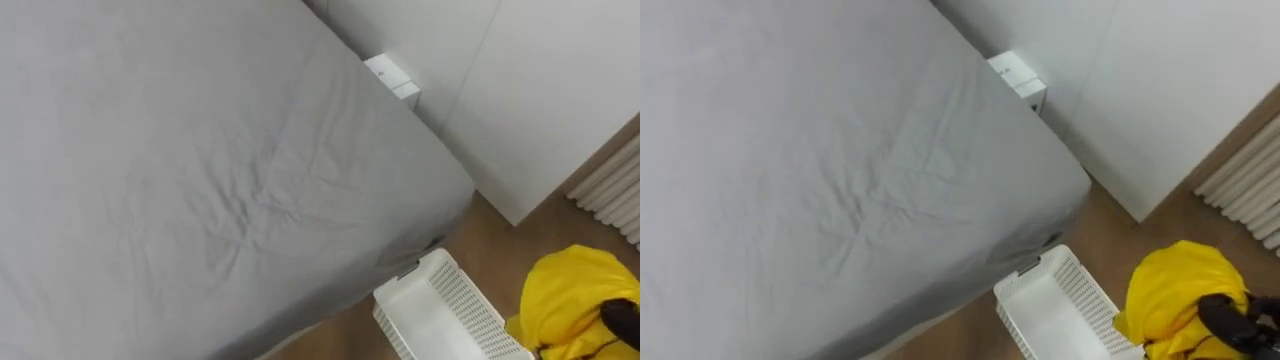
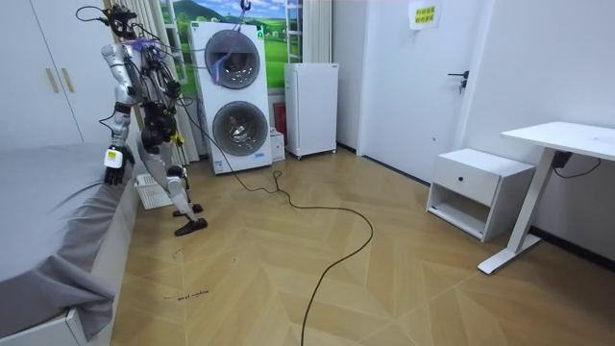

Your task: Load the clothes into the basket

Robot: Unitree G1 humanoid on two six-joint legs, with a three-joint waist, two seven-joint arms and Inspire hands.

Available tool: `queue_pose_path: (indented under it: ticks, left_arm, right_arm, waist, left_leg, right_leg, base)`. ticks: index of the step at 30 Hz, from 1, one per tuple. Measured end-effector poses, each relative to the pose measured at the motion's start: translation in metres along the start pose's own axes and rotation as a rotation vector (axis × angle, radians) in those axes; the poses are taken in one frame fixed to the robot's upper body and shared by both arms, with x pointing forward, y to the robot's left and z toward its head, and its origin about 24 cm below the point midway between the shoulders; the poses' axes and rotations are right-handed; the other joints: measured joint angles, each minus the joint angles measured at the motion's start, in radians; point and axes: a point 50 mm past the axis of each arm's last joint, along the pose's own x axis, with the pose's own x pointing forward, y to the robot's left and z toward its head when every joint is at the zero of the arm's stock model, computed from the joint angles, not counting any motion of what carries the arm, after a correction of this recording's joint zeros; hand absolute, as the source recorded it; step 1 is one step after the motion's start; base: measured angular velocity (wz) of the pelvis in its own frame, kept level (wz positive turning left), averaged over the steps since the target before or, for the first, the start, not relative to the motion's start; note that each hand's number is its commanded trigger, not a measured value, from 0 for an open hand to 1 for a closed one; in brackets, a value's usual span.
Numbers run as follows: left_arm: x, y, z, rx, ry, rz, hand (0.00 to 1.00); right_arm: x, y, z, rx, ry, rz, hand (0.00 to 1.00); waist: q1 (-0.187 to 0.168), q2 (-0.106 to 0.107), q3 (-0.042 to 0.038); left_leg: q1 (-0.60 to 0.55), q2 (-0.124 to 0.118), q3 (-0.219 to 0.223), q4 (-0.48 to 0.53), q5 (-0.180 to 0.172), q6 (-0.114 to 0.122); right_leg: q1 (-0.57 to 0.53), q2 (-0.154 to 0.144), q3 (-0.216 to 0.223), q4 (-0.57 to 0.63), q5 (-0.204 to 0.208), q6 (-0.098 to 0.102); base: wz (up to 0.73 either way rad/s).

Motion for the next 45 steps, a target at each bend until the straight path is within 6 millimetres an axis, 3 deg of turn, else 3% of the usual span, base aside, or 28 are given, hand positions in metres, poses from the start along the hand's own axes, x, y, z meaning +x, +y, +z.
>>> queue_pose_path:
  ticks: [7, 8, 9, 13, 17, 20, 26, 30, 33, 39, 45]
  left_arm:
    - [0.005, -0.005, 0.023, 0.024, -0.050, -0.014, 0.00]
    - [0.006, -0.007, 0.027, 0.034, -0.058, -0.020, 0.00]
    - [0.006, -0.008, 0.029, 0.042, -0.061, -0.023, 0.00]
    - [0.009, -0.010, 0.042, 0.063, -0.084, -0.030, 0.00]
    - [0.009, -0.014, 0.047, 0.080, -0.097, -0.044, 0.00]
    - [0.010, -0.016, 0.052, 0.092, -0.108, -0.047, 0.00]
    - [0.010, -0.014, 0.055, 0.102, -0.120, -0.041, 0.00]
    - [0.010, -0.009, 0.053, 0.107, -0.116, -0.031, 0.00]
    - [0.010, -0.008, 0.054, 0.109, -0.120, -0.029, 0.00]
    - [0.010, -0.008, 0.051, 0.108, -0.114, -0.034, 0.00]
    - [0.007, -0.007, 0.044, 0.104, -0.118, -0.040, 0.00]
  right_arm:
    - [0.010, 0.017, 0.005, -0.001, 0.012, 0.014, 0.97]
    - [0.012, 0.022, 0.007, 0.000, 0.012, 0.024, 0.75]
    - [0.013, 0.025, 0.009, -0.003, 0.007, 0.029, 0.00]
    - [0.018, 0.048, 0.024, -0.010, -0.028, 0.077, 0.00]
    - [0.023, 0.068, 0.033, -0.008, -0.017, 0.113, 0.00]
    - [0.022, 0.075, 0.037, -0.017, -0.030, 0.138, 0.00]
    - [0.022, 0.076, 0.037, -0.017, -0.032, 0.144, 0.00]
    - [0.022, 0.075, 0.038, -0.016, -0.032, 0.142, 0.00]
    - [0.022, 0.075, 0.037, 0.006, -0.019, 0.139, 0.00]
    - [0.023, 0.067, 0.030, 0.057, 0.023, 0.114, 0.00]
    - [0.019, 0.051, 0.010, 0.061, 0.070, 0.102, 0.00]
  waist:
    - [0.005, 0.020, 0.0013]
    - [0.007, 0.026, 0.0015]
    - [0.008, 0.030, 0.0032]
    - [0.030, 0.054, 0.0051]
    - [0.031, 0.070, 0.0045]
    - [0.033, 0.072, 0.0034]
    - [0.032, 0.072, 0.0034]
    - [0.035, 0.072, 0.0033]
    - [0.037, 0.072, 0.0033]
    - [0.043, 0.061, 0.0042]
    - [0.045, 0.023, -0.0012]
  left_leg:
    - [-0.096, -0.004, 0.000, 0.006, 0.000, 0.001]
    - [-0.111, -0.003, 0.000, 0.016, 0.000, 0.001]
    - [-0.114, -0.002, 0.001, 0.017, 0.000, 0.001]
    - [-0.165, -0.003, 0.001, 0.033, 0.003, 0.005]
    - [-0.192, -0.002, -0.002, 0.034, 0.009, 0.010]
    - [-0.204, -0.003, -0.004, 0.035, 0.010, 0.011]
    - [-0.223, -0.003, -0.027, 0.046, 0.010, 0.011]
    - [-0.224, -0.003, -0.028, 0.046, 0.010, 0.011]
    - [-0.223, -0.003, -0.028, 0.046, 0.010, 0.011]
    - [-0.184, -0.001, -0.028, 0.033, 0.010, 0.011]
    - [-0.124, 0.001, -0.052, 0.027, 0.010, 0.011]
  right_leg:
    - [-0.117, -0.001, -0.003, 0.049, 0.004, 0.004]
    - [-0.127, -0.001, -0.003, 0.050, 0.007, 0.003]
    - [-0.131, -0.001, -0.002, 0.051, 0.009, 0.003]
    - [-0.191, -0.003, -0.008, 0.077, 0.013, 0.001]
    - [-0.222, -0.015, -0.054, 0.088, 0.014, -0.002]
    - [-0.234, -0.021, -0.067, 0.099, 0.014, -0.003]
    - [-0.233, -0.032, -0.096, 0.092, 0.014, -0.002]
    - [-0.230, -0.046, -0.146, 0.084, 0.014, -0.003]
    - [-0.229, -0.047, -0.147, 0.083, 0.014, -0.003]
    - [-0.180, -0.045, -0.158, 0.059, 0.014, -0.003]
    - [-0.076, -0.046, -0.181, -0.008, 0.018, 0.002]
  base:
    - [0.00]
    - [0.00]
    - [-0.04]
    - [-0.05]
    - [0.07]
    - [0.08]
    - [0.13]
    - [0.02]
    - [0.00]
    - [0.03]
    - [0.14]
